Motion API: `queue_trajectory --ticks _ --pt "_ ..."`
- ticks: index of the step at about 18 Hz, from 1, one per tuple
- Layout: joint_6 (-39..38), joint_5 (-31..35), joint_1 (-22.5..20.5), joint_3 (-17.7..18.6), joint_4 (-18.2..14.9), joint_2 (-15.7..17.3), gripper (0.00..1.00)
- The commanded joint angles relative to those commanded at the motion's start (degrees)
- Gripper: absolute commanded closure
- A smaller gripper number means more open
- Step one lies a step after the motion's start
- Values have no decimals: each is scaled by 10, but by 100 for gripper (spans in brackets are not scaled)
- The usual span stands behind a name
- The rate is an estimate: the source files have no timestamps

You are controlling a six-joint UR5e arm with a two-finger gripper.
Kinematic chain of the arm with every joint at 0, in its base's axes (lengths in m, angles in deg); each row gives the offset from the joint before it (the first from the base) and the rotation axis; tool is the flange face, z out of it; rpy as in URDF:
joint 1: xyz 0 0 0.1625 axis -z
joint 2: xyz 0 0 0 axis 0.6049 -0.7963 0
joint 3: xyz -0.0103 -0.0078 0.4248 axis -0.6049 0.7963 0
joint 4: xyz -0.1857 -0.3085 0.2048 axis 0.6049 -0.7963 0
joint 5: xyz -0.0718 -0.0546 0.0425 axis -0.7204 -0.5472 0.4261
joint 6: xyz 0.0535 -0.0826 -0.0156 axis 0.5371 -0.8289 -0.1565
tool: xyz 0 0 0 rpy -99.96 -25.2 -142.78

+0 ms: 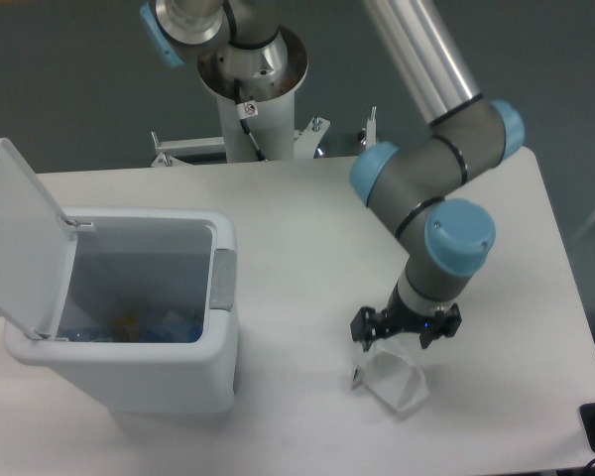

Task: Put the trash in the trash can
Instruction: 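Lower the gripper, pinch the plastic bag and lift it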

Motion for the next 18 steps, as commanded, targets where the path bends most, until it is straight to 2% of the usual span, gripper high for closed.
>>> queue_trajectory --ticks 4,5,18 --pt "-12 22 7 4 0 0 95" --pt "-18 32 10 3 0 -1 99" --pt "-19 29 14 -6 0 3 100"
